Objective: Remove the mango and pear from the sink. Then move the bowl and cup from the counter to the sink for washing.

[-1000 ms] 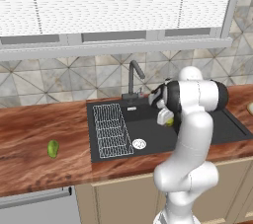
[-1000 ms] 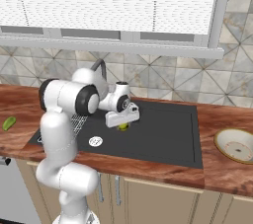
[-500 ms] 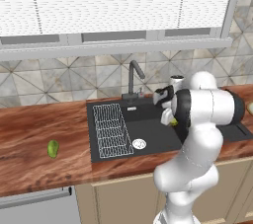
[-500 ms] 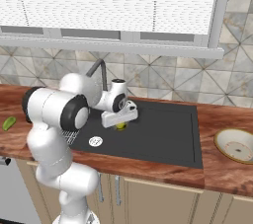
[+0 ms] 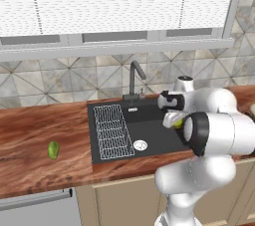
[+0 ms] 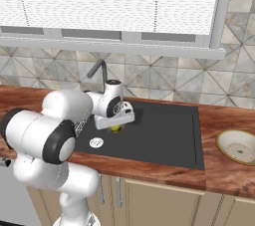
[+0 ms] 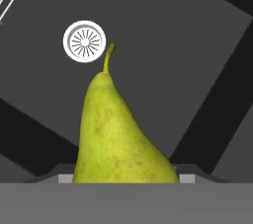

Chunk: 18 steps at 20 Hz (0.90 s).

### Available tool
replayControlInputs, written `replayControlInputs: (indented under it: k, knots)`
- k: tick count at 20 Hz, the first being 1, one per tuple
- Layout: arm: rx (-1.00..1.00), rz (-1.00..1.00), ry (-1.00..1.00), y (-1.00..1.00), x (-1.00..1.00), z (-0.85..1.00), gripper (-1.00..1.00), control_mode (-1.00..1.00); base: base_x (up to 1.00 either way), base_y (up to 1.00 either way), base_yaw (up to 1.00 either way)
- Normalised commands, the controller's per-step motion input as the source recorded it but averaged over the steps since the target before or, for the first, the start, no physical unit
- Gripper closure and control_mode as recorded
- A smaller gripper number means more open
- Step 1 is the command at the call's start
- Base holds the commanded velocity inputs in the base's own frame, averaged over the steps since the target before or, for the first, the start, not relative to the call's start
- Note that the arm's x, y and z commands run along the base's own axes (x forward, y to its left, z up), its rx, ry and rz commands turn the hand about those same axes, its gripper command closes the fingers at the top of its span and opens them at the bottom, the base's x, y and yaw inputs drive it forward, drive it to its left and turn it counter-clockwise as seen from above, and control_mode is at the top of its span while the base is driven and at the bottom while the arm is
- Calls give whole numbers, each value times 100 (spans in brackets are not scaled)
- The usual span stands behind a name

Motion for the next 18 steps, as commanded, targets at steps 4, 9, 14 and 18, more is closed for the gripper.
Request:
replayControlInputs:
  k: [4, 9, 14, 18]
  knots:
    - [0, -23, -13, 37, -35, 25, 100, -100, 0, 0, 0]
    - [0, -19, -7, 37, -33, 29, 100, -100, 0, 0, 0]
    - [0, -19, -9, 47, -26, 19, 100, -100, 0, 0, 0]
    - [0, -5, -3, 50, -23, 21, 100, -100, 0, 0, 0]
